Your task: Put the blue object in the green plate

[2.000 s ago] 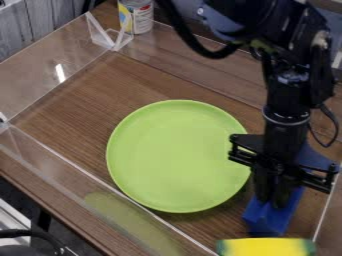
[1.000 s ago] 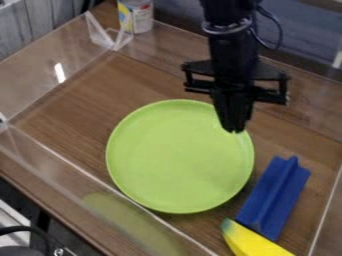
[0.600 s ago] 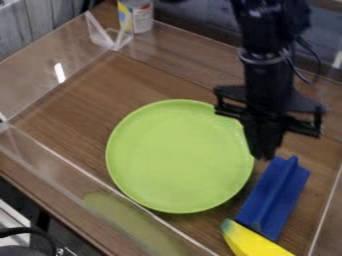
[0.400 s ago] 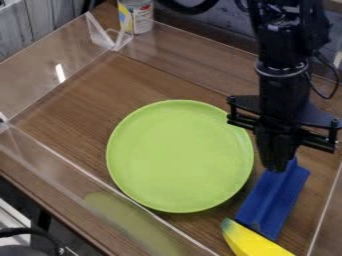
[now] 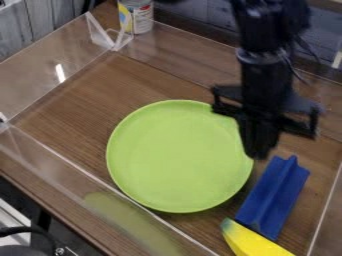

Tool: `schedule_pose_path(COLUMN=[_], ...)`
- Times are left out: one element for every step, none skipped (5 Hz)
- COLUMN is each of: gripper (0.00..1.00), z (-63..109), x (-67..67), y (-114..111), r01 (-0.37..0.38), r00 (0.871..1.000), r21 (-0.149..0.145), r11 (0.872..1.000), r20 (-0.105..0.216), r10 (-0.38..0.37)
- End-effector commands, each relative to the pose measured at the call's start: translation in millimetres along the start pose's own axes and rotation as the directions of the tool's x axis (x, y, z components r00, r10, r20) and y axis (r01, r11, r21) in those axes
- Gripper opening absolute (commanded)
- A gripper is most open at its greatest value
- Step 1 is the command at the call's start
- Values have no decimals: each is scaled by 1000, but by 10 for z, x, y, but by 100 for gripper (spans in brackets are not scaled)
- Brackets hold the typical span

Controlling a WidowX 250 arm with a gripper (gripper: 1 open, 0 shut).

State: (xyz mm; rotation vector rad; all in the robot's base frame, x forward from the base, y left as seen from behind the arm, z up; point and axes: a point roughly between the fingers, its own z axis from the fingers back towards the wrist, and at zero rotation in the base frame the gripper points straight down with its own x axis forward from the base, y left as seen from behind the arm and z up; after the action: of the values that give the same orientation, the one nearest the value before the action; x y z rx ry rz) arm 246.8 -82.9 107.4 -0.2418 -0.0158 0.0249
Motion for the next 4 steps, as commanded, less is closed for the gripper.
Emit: schedule_pose_path(gripper=[0,0,0,0], z=[258,70,-110,46], x=[58,66,76,81], y=[338,0,-312,113], r01=[-21,9,43,2], r00=[998,999,998,999], r21=[3,2,3,16], r11=[1000,1000,999,1000], r20=[58,48,35,54], r10=[21,-9,-43,-2])
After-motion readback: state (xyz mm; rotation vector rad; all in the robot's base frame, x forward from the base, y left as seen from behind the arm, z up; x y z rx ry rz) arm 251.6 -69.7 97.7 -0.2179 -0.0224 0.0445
